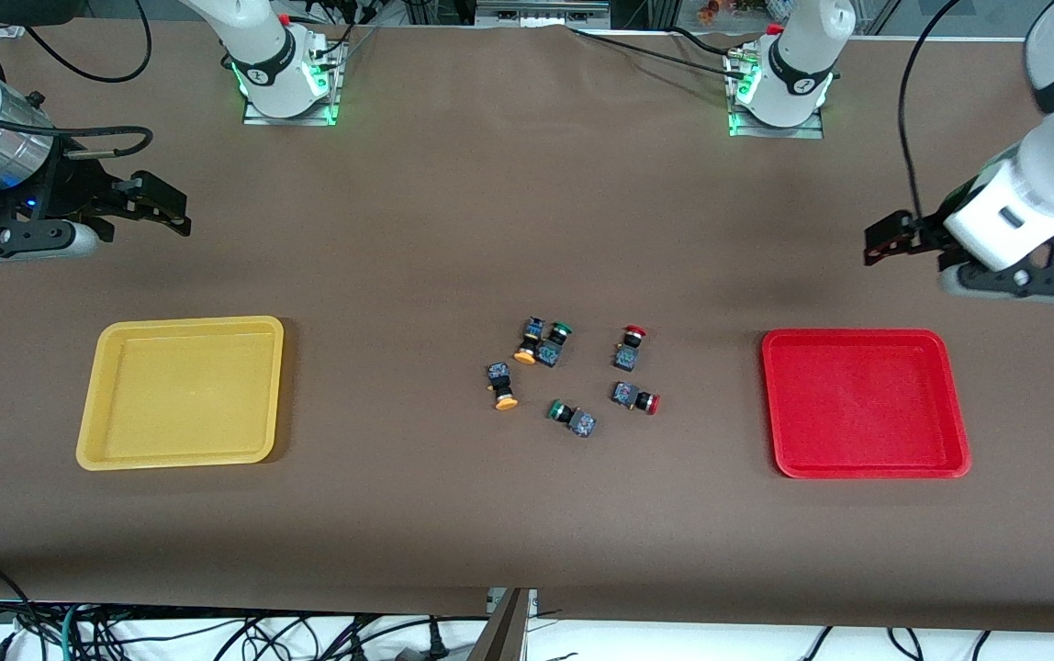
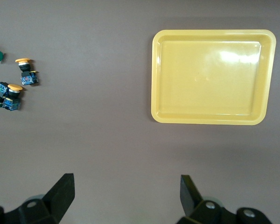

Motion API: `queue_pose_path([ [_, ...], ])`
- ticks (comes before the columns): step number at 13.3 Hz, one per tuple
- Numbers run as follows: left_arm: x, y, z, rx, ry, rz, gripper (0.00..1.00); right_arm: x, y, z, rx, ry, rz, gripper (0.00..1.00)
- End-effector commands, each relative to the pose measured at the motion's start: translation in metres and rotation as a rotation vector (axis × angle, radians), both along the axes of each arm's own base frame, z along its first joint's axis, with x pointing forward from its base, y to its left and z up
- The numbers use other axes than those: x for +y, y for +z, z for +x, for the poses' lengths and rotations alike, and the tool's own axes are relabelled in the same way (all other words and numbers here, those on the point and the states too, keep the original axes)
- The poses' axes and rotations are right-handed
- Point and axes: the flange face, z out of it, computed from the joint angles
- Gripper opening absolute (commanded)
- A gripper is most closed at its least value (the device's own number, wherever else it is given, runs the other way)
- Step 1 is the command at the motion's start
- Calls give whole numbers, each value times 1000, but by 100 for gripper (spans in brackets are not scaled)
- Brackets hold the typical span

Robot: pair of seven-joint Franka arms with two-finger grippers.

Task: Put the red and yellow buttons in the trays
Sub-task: 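Move the right gripper toward the buttons while the left gripper follows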

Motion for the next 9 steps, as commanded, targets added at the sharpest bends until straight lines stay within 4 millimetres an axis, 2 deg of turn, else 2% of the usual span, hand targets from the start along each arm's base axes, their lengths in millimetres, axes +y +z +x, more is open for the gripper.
queue_pose_path([
  [1, -29, -54, 24, 50, 4, -69, 100, 27, -12, 2, 29, 29, -18, 100],
  [3, -59, -84, 38, 20, 52, -63, 100, 55, -39, 9, 62, 64, -19, 100],
  [4, -75, -96, 44, 0, 114, -57, 100, 75, -58, 15, 71, 58, -18, 100],
  [5, -88, -113, 52, -25, 211, -51, 100, 105, -81, 25, 45, 34, -19, 100],
  [6, -106, -130, 57, -41, 285, -48, 100, 139, -108, 30, 33, 33, -25, 100],
  [8, -154, -171, 57, -52, 407, -38, 100, 204, -181, 38, 17, -7, -41, 100],
  [9, -174, -196, 59, -67, 481, -34, 100, 221, -217, 46, -6, -18, -35, 100],
])
